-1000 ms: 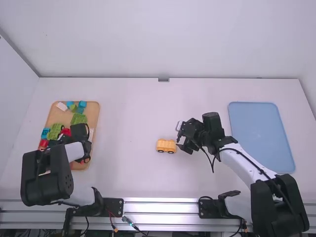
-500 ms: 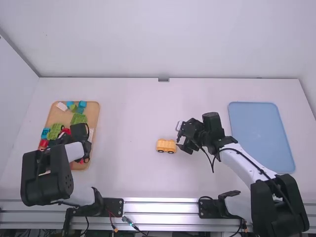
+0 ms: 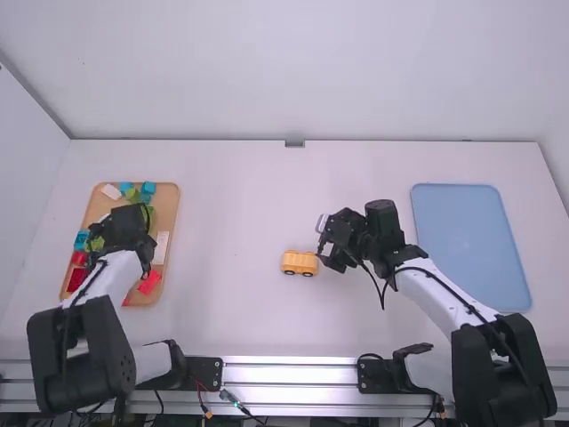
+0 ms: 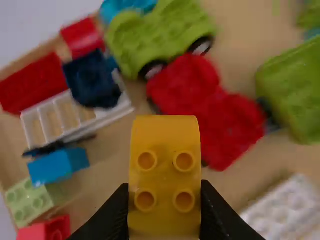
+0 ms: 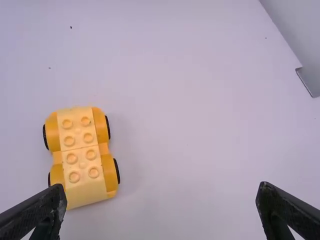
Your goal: Assemble lego blocks to make yellow taxi
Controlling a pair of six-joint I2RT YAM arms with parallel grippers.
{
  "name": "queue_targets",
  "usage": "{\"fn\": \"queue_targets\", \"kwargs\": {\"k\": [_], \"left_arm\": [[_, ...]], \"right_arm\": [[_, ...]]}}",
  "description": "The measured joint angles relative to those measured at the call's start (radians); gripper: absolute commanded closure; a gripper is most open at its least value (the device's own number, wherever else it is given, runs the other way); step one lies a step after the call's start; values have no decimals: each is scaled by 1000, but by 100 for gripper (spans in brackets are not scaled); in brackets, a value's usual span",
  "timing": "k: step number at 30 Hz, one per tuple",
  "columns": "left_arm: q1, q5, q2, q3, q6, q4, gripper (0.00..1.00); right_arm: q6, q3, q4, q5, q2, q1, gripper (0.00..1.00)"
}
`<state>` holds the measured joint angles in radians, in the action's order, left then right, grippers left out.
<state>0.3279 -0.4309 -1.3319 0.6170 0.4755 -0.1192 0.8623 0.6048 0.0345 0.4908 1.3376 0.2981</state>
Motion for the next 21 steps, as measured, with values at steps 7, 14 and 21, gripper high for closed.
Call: {"fn": "queue_targets", "kwargs": {"k": [7, 14, 21], "left_arm": [[-71, 328, 160, 2, -369, -37, 98], [-206, 810, 200, 2, -859, -116, 84], [-367, 964, 155, 2, -1147, -117, 93]], "right_arm": [[-18, 0, -7, 4, 0, 0, 1], [-21, -21, 135, 116, 36, -29, 1], [-19, -119, 340, 280, 204, -95, 1]]}}
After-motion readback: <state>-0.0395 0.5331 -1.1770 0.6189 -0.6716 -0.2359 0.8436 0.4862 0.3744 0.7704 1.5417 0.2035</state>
